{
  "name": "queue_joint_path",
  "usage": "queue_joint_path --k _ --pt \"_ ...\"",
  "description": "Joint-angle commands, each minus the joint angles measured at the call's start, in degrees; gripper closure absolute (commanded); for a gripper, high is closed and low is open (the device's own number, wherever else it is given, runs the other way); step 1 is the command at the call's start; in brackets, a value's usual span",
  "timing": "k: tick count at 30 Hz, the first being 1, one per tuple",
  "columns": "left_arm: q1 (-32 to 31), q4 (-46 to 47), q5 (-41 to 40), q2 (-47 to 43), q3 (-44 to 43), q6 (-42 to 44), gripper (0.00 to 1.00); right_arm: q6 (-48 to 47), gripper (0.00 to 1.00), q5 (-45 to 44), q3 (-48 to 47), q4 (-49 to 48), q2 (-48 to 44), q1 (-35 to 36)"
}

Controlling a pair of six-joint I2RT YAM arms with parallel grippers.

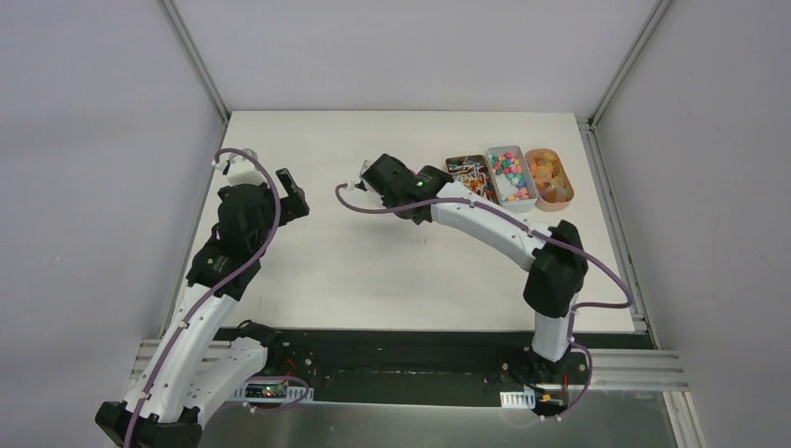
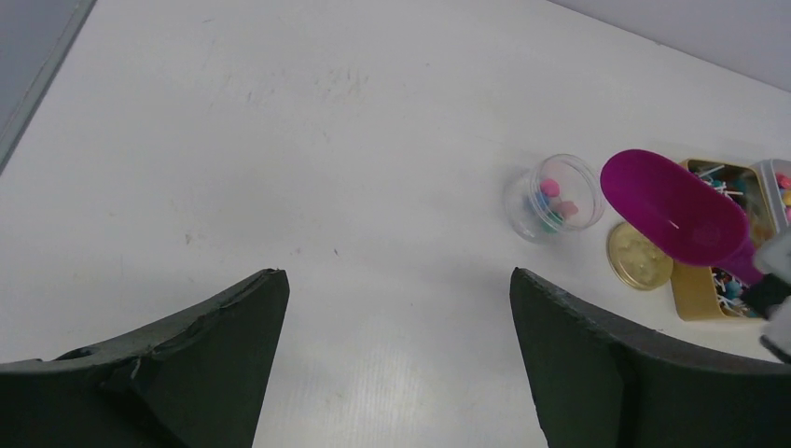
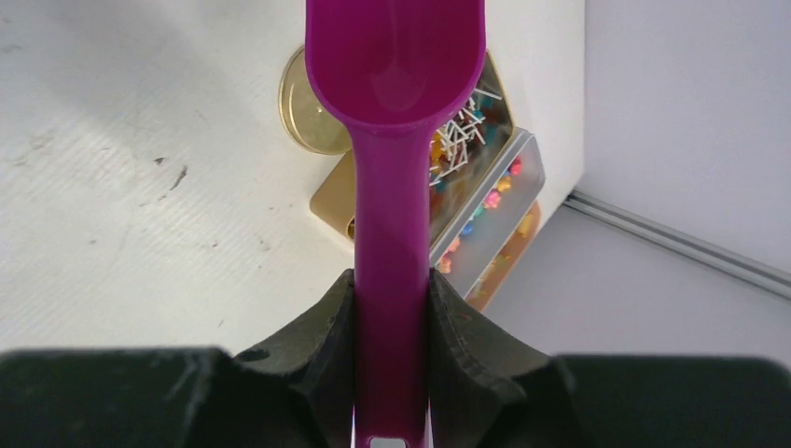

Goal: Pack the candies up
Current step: Place the fake candies in the packing bottle, then adjust the spatula.

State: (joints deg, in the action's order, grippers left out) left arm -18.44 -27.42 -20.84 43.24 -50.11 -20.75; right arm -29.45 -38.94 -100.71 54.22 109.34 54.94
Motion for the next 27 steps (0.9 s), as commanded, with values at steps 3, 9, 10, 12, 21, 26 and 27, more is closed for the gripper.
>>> queue_joint_path --k 3,9,10,12,21,26,27 --pt "-0.46 2.83 8.47 1.44 -1.92 -4.2 0.1 9.39 1.0 11.8 3.9 -1.58 -13.17 -1.7" --pt "-0.5 6.58 20.31 4.82 -3.55 -7.08 0.11 13.27 1.0 23.19 9.7 -5.52 -20.55 -2.02" --pt "-0.48 8.37 23.93 5.45 -3.21 -7.97 0.12 14.11 1.0 24.91 10.67 -6.42 -21.83 -2.02" --pt "-0.46 12.28 29.47 6.27 -2.19 -9.7 0.14 15.66 1.0 28.37 12.38 -8.34 -24.31 -2.02" --pt "-0.51 21.1 40.19 14.79 -1.95 -13.14 0.21 18.84 1.0 41.3 17.81 -14.87 -32.21 -2.0" --pt "-0.46 21.83 45.85 20.89 -2.75 -13.56 0.3 19.73 1.0 43.98 20.29 -18.09 -35.55 -2.03" --pt "-0.46 21.69 46.58 21.93 -2.58 -13.73 0.32 20.03 1.0 44.29 20.81 -19.18 -36.41 -2.03"
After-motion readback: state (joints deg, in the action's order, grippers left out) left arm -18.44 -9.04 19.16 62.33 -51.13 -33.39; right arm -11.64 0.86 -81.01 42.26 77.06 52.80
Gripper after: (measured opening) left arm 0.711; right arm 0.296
